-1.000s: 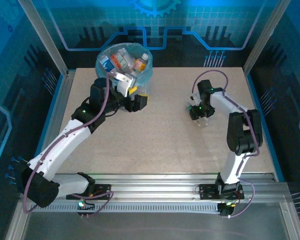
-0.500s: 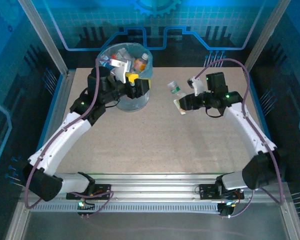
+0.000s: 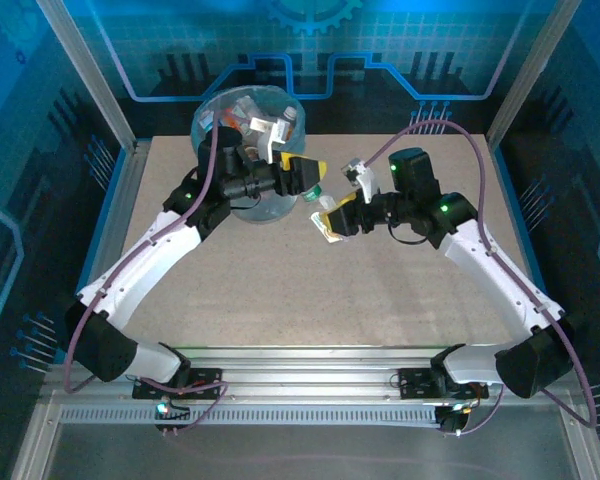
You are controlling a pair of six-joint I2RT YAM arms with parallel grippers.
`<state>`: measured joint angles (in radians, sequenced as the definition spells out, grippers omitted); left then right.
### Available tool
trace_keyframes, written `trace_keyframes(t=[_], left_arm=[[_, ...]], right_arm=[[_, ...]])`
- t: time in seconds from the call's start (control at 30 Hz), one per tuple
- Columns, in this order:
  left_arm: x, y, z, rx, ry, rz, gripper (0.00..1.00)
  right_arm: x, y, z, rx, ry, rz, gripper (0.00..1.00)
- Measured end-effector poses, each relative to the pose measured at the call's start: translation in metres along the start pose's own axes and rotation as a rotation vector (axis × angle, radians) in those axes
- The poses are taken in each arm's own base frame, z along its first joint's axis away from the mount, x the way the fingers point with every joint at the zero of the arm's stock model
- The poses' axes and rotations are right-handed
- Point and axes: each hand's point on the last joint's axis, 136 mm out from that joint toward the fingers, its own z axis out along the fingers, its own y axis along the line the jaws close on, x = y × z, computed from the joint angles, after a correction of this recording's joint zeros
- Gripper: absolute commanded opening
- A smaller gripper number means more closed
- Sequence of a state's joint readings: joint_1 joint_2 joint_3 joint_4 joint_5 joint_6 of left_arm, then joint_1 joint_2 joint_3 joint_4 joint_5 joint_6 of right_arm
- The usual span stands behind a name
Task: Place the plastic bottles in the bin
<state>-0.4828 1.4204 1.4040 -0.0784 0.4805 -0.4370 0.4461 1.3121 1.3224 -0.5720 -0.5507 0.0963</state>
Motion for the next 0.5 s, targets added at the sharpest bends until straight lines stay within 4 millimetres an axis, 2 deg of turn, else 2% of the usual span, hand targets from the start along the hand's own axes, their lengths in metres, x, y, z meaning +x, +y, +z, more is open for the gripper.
trace_keyframes(t=[0.1,0.3,0.4,0.5], left_arm=[[0.002,-0.004,-0.001,0.021,0.011,-0.009,0.64],[0.001,-0.011,-0.005,0.039,0.012,-0.004,0.67],[-0.001,-0.014,-0.008,0.043,0.005,0.002,0.62],[-0.003,-0.014,-0.01,0.036,-0.004,0.004,0.51]], right_arm=[[-0.005,0.001,-0.001,-0.001,-0.017,0.002,0.49],[-0.013,0.006,-0.003,-0.008,-0.034,-0.004,0.49],[-0.016,0.008,-0.004,-0.014,-0.042,-0.009,0.49],[-0.018,0.01,-0.005,-0.019,-0.046,-0.014,0.49]])
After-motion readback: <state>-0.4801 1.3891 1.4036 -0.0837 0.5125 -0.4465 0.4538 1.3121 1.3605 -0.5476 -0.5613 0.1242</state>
